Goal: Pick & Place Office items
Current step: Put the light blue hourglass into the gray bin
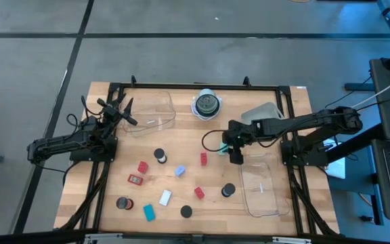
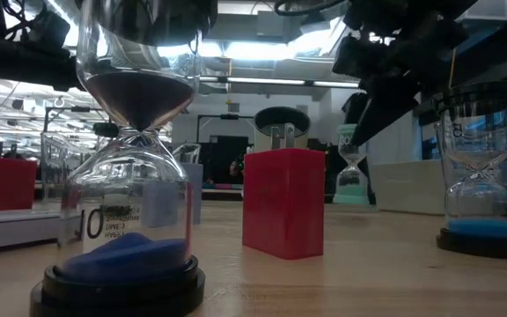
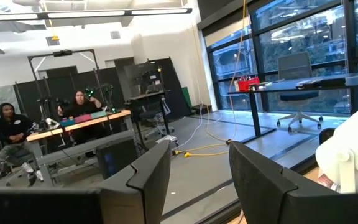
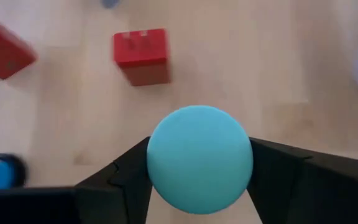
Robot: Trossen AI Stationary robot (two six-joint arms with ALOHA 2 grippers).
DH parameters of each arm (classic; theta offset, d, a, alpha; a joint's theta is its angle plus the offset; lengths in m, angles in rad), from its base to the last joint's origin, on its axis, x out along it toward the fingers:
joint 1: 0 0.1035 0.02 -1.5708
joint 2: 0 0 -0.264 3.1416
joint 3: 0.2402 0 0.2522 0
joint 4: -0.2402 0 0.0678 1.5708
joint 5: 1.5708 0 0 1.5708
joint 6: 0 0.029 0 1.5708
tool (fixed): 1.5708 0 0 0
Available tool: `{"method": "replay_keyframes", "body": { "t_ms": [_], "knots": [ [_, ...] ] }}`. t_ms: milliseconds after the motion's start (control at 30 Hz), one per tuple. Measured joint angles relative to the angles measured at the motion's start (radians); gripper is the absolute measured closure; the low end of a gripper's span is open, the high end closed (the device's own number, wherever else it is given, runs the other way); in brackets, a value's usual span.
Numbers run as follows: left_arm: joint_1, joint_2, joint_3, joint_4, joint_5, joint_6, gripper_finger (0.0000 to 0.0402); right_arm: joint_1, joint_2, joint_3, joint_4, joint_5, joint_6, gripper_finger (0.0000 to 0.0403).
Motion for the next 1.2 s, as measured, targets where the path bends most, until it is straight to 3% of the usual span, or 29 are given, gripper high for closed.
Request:
{"method": "replay_keyframes", "body": {
  "t_ms": [167, 333, 500, 667, 867, 1200],
  "knots": [
    [0.0, 0.0, 0.0, 0.0, 0.0, 0.0, 0.0242, -0.068, -0.085, 0.0, -0.106, 0.125, 0.122, 0.0203],
    [0.0, 0.0, 0.0, -0.002, 0.0, 0.0, 0.0242, -0.19, -0.199, 0.0, -0.187, 0.171, 0.266, 0.0192],
    [0.0, 0.0, 0.0, -0.006, 0.0, 0.001, 0.0244, -0.299, -0.319, 0.014, -0.217, 0.177, 0.279, 0.0203],
    [0.0, 0.0, 0.0, -0.007, -0.001, 0.001, 0.0245, -0.406, -0.388, 0.047, -0.407, 0.252, 0.317, 0.0196],
    [0.0, 0.0, 0.0, -0.007, -0.002, 0.001, 0.0243, -0.504, -0.404, 0.046, -0.584, 0.278, 0.408, 0.0193],
    [0.0, 0.0, 0.0, -0.007, -0.003, 0.002, 0.0244, -0.56, -0.404, -0.092, -0.526, 0.336, 0.451, 0.0188]
  ]
}}
